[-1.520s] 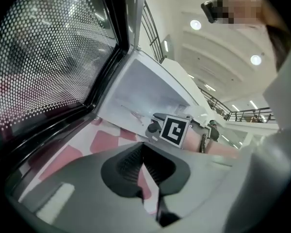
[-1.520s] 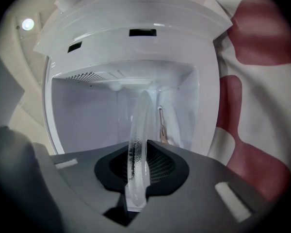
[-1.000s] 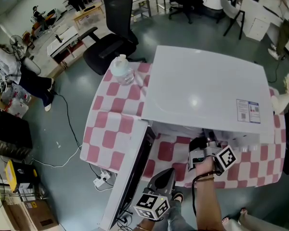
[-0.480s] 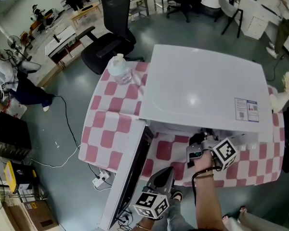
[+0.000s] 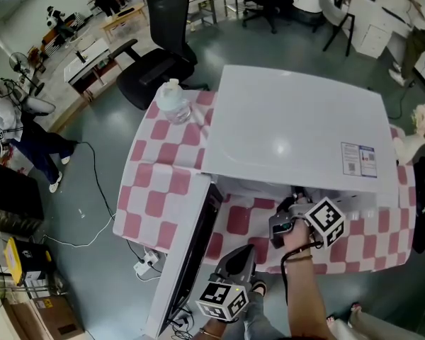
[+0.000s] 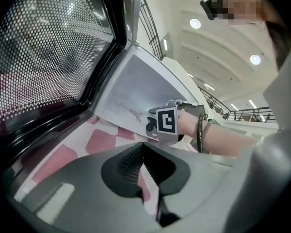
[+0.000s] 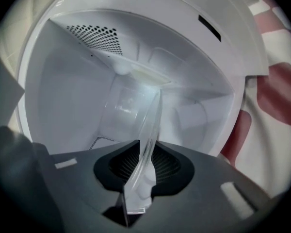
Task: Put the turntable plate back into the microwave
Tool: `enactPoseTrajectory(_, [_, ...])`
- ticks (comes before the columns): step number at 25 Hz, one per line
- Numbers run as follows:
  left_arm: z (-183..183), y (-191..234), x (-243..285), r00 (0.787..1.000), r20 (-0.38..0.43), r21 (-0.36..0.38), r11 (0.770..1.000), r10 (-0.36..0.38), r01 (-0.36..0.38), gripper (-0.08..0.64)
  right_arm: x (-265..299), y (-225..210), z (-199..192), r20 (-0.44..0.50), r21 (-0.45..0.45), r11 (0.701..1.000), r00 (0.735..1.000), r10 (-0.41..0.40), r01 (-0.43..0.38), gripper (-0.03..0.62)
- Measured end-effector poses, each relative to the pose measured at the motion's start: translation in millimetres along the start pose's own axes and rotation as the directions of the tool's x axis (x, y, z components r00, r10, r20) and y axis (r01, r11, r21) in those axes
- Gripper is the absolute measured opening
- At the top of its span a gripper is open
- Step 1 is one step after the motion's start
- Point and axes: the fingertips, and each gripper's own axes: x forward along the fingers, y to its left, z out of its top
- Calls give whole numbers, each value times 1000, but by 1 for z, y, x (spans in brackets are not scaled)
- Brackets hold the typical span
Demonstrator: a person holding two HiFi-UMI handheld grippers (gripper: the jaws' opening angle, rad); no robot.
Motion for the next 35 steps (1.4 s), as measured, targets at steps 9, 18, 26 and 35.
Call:
enactPoseTrajectory(9, [3,-3,1,1000,-2,19,1000,8,-8,0,5,-2,-7,-90,-132,989,993,-76,63,160])
enactPoseTrajectory(18, [1,-8,0,1000,3,20,1000,7,-7,0,-1,-9,-9,-125,-164,982,985,-120,99,175])
enactPoseTrajectory(26, [1,-13,-4,1000,8,27,1000,11,-12,0,-7,-12,-10,-136,-177,978,981,-140,115,175])
enactPoseTrajectory(35, [3,-22,-8,999,29,28,999,16,-17,0,-21,-7,-9,-154,-272,959,980,-124,79,173])
